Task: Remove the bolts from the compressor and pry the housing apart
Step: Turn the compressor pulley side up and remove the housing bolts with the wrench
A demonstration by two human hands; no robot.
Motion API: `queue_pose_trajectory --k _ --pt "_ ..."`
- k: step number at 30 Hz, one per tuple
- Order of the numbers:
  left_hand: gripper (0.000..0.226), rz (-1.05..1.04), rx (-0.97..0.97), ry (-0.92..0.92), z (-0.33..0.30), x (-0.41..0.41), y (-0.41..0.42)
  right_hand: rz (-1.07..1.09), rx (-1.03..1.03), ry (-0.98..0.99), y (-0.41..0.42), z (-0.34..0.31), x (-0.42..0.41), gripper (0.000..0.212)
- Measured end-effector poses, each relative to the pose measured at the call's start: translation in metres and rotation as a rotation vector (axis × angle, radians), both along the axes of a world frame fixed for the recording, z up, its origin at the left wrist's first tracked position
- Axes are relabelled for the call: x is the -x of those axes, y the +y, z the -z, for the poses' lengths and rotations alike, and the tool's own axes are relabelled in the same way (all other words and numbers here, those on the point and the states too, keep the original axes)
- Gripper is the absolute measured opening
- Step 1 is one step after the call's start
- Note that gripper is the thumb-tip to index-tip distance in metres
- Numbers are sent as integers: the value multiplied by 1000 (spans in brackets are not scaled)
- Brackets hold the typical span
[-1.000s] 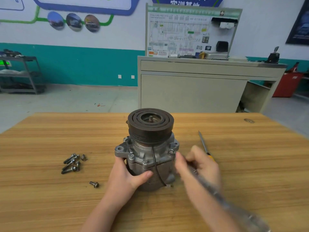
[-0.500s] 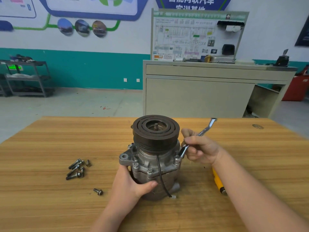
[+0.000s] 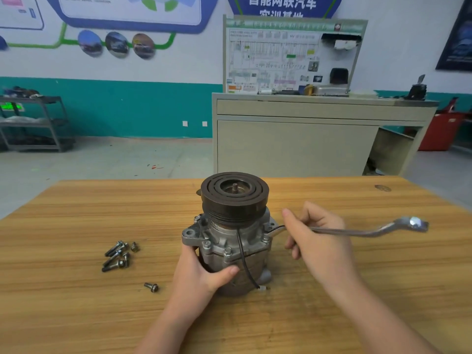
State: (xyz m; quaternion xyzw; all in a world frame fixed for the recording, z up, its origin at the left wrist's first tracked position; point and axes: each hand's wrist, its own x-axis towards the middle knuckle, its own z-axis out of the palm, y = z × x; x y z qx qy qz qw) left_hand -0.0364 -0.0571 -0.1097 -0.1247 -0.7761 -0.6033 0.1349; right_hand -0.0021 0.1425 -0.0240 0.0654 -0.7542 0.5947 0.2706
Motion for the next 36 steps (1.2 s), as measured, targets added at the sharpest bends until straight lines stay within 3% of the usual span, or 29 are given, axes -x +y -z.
queue_pose_trajectory --k 7,9,11,14,19,24,27,31,34,36 --pt "83 -16 1 21 0 0 -1 126 -755 254 -39 -1 -30 43" --pt "80 -16 11 11 0 -1 -1 167 -874 249 -48 4 -37 24" --pt "79 -14 16 13 -1 -1 0 209 -875 230 -49 11 -39 25" --pt "82 -21 11 18 -2 -1 0 110 -615 199 -35 15 -34 38" --pt "84 -27 8 -11 1 0 -1 -284 19 -111 15 8 -2 33" --pt "83 -43 31 -16 2 1 -1 -838 361 -493 49 -1 53 35" --pt "83 -36 43 -35 2 1 -2 -1013 477 -686 42 -1 79 37" --pt "85 -27 34 -49 0 0 -2 -988 600 -667 37 -2 83 33" --pt "85 -32 39 -58 0 0 -2 -687 668 -496 33 -2 70 37" --pt "83 -30 43 -66 1 1 -2 -431 606 -355 29 0 57 44"
